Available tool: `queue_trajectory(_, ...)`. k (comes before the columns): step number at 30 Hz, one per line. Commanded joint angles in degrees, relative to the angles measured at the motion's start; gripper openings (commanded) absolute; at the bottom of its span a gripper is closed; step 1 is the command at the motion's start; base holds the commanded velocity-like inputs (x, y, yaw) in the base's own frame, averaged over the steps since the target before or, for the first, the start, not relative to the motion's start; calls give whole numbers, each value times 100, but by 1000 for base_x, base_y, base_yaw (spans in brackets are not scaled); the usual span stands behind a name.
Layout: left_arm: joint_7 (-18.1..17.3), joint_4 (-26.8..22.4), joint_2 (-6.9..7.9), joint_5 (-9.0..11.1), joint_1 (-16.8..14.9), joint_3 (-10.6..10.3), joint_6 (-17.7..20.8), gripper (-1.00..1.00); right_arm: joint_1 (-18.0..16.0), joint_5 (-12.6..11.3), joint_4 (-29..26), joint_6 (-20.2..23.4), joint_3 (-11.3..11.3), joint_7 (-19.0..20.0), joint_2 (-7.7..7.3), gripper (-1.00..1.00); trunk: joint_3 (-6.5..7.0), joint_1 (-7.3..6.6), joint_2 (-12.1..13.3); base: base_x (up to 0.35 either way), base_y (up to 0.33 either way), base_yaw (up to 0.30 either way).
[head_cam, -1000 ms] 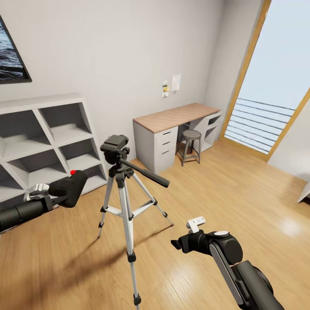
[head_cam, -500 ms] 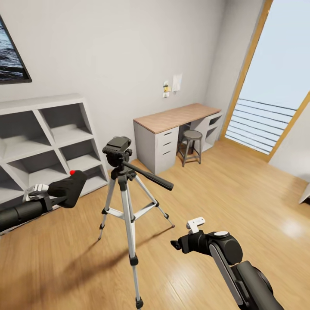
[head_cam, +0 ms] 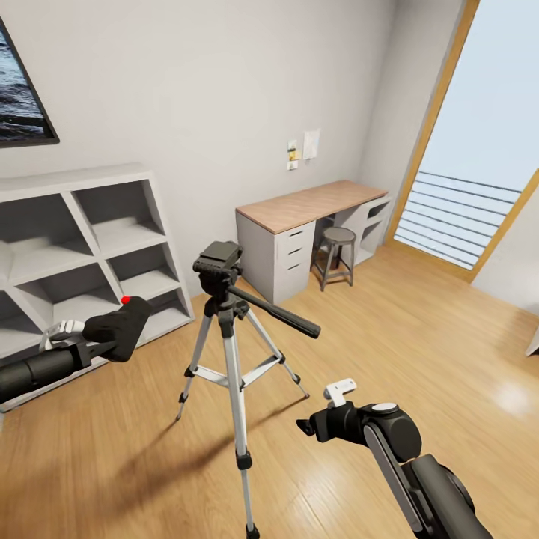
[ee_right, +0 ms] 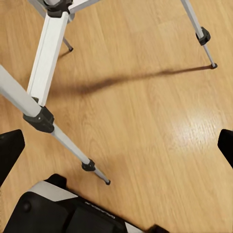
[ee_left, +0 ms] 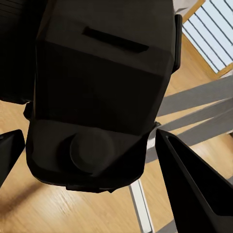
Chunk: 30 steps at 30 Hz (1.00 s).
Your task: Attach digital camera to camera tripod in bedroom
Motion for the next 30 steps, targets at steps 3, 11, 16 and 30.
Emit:
queue_trajectory(3, -57, 0, 0, -20, -6, 8, 30, -100, 2, -55, -3, 26, 7, -36, -4, 100, -11, 3, -12, 4, 7, 0)
queue_trajectory(11, -54, -6, 0, -20, -5, 8, 23, -100, 11, -58, -1, 26, 8, -36, -4, 100, -11, 3, -12, 94, 47, 0)
queue_trajectory(16, -54, -7, 0, -20, -5, 8, 17, -100, 12, -59, -1, 26, 8, -36, -4, 100, -11, 3, -12, 54, 29, 0)
queue_trajectory(30, -62, -8, 0, -20, -5, 8, 19, -100, 21, -57, -1, 26, 3, -36, -16, 100, -11, 3, -12, 5, 3, 0)
